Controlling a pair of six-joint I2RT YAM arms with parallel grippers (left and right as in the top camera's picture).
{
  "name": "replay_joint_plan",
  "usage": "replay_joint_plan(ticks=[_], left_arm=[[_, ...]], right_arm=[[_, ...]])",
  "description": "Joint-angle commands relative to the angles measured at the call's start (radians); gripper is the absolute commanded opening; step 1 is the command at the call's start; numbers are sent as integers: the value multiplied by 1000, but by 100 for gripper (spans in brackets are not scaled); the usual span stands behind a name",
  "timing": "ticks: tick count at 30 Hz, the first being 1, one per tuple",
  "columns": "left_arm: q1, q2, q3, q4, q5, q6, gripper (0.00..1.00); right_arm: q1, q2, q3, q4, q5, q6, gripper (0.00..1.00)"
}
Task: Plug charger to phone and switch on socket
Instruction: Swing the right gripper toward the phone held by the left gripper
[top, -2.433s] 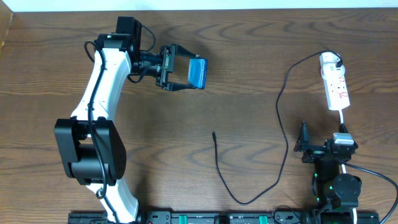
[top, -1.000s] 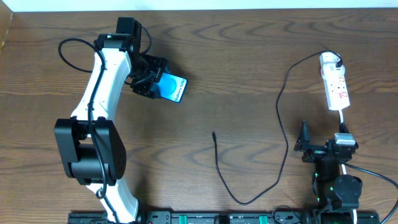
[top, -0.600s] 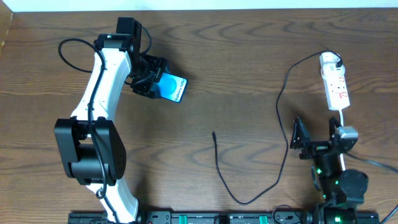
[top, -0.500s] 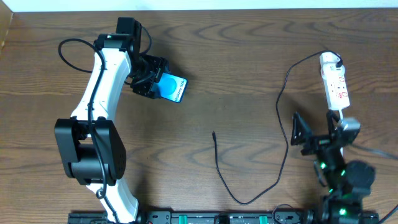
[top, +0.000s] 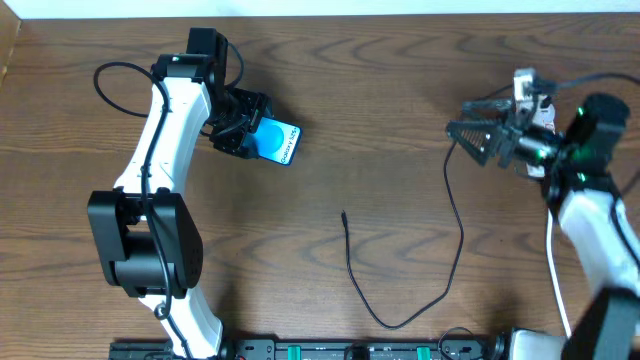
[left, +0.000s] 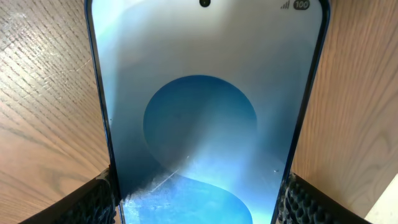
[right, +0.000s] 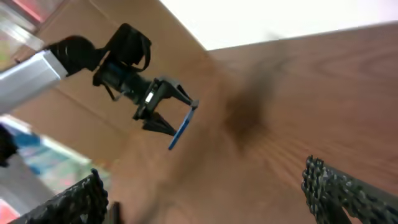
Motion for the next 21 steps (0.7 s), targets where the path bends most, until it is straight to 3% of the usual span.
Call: replay_joint_plan(ticks=[1,3,7,16,21], left_arm=[[2,-35,13,-5,-2,-24,7],[2,-35,13,-5,-2,-31,7],[0,-35,13,-7,-2,-59,7],[-55,-34,13,-7,-5,-142,7],[-90,-34,13,-7,-26,-190,7]], right_arm=[[31,109,28,44,-39,209,99],[71,168,28,84,2,312,99],[167,257,28,180,31,385,99],[375,308,28,200,252,580,98],[443,308,28,255,259,624,85]])
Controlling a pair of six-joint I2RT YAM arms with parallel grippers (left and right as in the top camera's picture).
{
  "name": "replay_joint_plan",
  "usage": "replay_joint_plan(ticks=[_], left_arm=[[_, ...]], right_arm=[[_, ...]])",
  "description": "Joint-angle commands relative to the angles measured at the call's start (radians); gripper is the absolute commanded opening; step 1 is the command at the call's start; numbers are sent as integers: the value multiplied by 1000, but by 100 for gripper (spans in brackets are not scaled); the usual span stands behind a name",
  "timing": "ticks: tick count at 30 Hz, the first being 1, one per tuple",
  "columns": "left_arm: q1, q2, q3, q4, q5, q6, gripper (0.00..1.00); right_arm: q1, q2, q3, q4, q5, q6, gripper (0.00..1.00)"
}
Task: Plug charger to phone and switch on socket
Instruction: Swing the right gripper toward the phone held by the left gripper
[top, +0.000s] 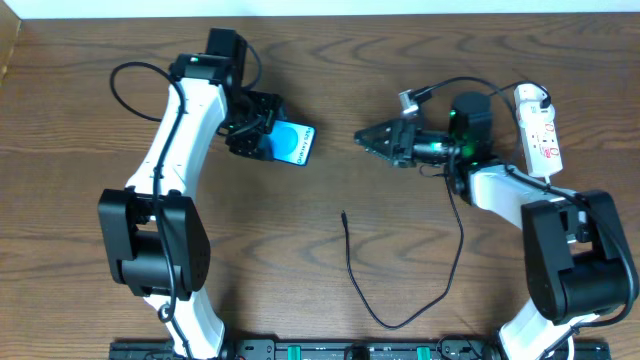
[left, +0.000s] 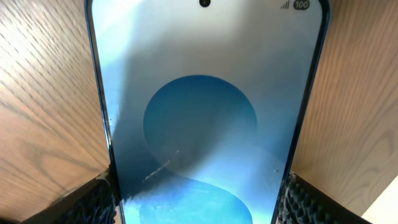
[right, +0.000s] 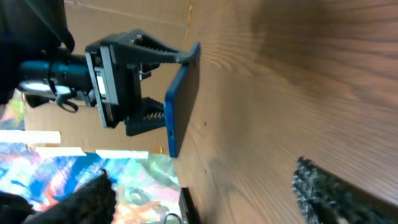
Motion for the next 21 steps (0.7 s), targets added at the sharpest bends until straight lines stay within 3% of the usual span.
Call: replay_joint_plan(ticks=[1,11,21], left_arm=[[-24,-34,13,-6,-31,-67,7],[-108,-34,13,29,-55,-148,7],[-206,-34,13,54,-91,-211,7]], right_arm=[[31,2,16,7,42,81,82],[86,2,16,5,105,276,83],[122,2,16,4,105,277,81]])
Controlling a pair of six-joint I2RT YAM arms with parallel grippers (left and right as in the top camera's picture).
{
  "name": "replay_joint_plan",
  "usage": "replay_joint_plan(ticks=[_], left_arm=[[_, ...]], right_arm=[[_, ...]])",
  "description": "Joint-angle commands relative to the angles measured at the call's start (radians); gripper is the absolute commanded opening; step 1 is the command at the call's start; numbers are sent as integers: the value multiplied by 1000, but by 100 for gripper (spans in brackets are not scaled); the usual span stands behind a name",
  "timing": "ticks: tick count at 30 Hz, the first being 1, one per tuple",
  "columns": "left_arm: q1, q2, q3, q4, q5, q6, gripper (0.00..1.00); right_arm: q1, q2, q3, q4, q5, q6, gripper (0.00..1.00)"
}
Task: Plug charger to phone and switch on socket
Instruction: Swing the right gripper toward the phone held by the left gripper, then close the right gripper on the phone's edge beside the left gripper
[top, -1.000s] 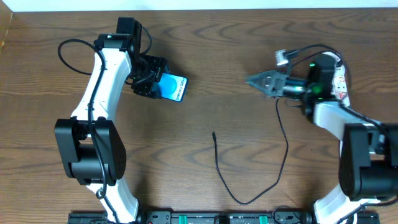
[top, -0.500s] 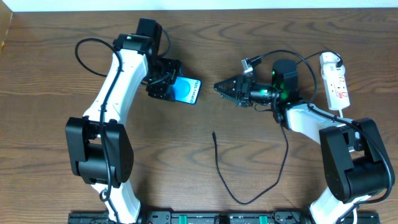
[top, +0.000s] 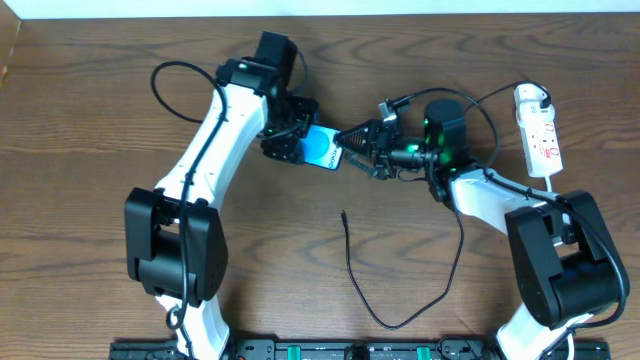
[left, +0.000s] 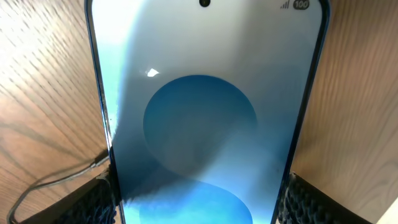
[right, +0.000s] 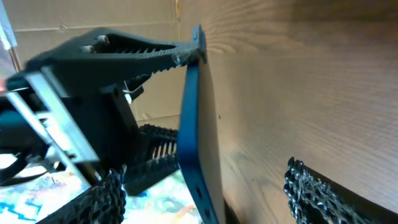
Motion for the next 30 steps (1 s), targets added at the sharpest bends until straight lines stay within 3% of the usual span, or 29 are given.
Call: replay_joint_plan(ticks=[1,8,10,17,22,25,30], left_arm=[[-37,-34,13,0,-13,-44,7],[-86,-34,13,3,-10,-62,7],[-90,-34,13,3,-1,-62,7],[-109,-34,13,4,32,-99,7],[-111,-34,13,3,32,-99,7],[-112,-34,13,3,32,-99,7],[-112,-34,13,3,32,-99,7]], right_arm=[[13,2,16,2,3,8,80],[24,2,16,2,5,-51,68],[24,2,16,1,8,-64,59],[32,2,16,-43,37,-98,51],[42,2,16,-48,50,-117,31],[52,2,16,-60,61,-132,29],[55,2,16,-66,72,-135,18]])
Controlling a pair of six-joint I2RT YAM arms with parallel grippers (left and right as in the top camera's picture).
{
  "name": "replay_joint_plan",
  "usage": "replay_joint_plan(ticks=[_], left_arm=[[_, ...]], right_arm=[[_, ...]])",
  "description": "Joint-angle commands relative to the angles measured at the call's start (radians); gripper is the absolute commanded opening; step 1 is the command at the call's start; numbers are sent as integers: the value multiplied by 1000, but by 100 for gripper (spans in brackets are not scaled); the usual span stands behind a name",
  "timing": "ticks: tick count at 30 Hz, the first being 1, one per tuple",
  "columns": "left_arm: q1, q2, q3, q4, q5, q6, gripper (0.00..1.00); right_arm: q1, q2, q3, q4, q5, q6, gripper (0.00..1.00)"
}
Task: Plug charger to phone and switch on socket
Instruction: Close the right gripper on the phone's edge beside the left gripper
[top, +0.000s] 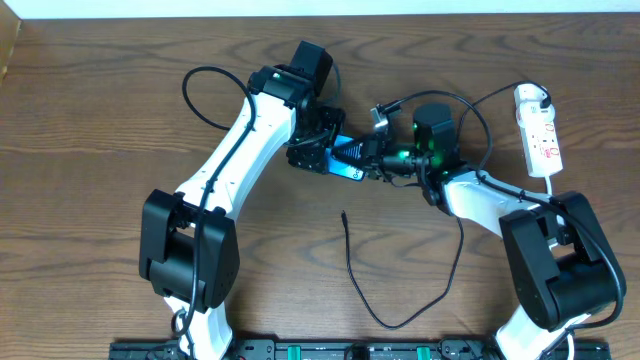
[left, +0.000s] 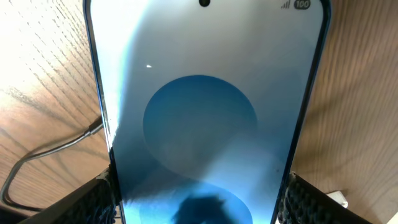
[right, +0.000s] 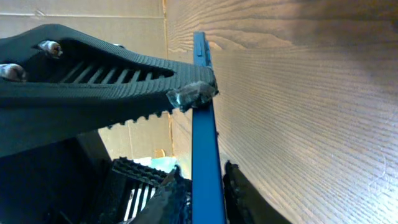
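The blue-screened phone (top: 347, 160) is held above mid-table, gripped by its side edges in my left gripper (top: 318, 152). It fills the left wrist view, phone (left: 202, 106), with the left gripper (left: 199, 202) shut on it and a ribbed finger (left: 96, 199) at each lower corner. My right gripper (top: 369, 165) has come in from the right. In the right wrist view the phone (right: 203, 124) shows edge-on, and the right gripper (right: 204, 194) has its fingers pressed against both faces. The black charger cable (top: 395, 322) lies loose, its plug end (top: 343, 213) on the wood below the phone.
A white socket strip (top: 537, 130) lies at the far right, with the cable running up to it. The left arm's own black cable (top: 200, 85) arcs over the back left. Brown cardboard (right: 93, 12) shows beyond the table in the right wrist view.
Both grippers shifted slightly right with the phone. My right gripper, open beside the phone's edge before, now has its fingers closed onto the phone's two faces.
The left gripper held the phone at back left while the right gripper was far right by the socket strip. Both then moved toward the middle, the right gripper open and facing the phone. They have met, and both grippers now grip the phone.
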Motion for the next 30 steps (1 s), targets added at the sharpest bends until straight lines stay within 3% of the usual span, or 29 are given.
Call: replay_joint_plan(ticks=[1,11,16,17,18,19,20,21,30], left_arm=[[-5,-34,13,-2,27,-10,7],[-5,-34,13,-3,27,-10,7],[-5,-34,13,-8,26,-9,8],[-5,-34,13,-10,26,-9,16],[-5,-34,13,-10,26,-8,37],[-5,-34,13,-10,26,-8,66],[-5,-34,13,-10,26,0,86],[-4,-34,13,-10,26,8,90],[12,-48,13,-9,26,119,91]], right_arm=[[15,2,16,-4,11,-26,17],[17,2,16,-8,15,-50,2],[16,2,16,-8,15,-50,1],[16,2,16,-8,14,-50,1],[16,2,16,-8,14,-50,1],[16,2,16,-8,14,-50,1],[15,2,16,-8,14,-50,1],[13,2,16,-8,14,-50,1],[-71,2,16,-12,-13,-15,1]])
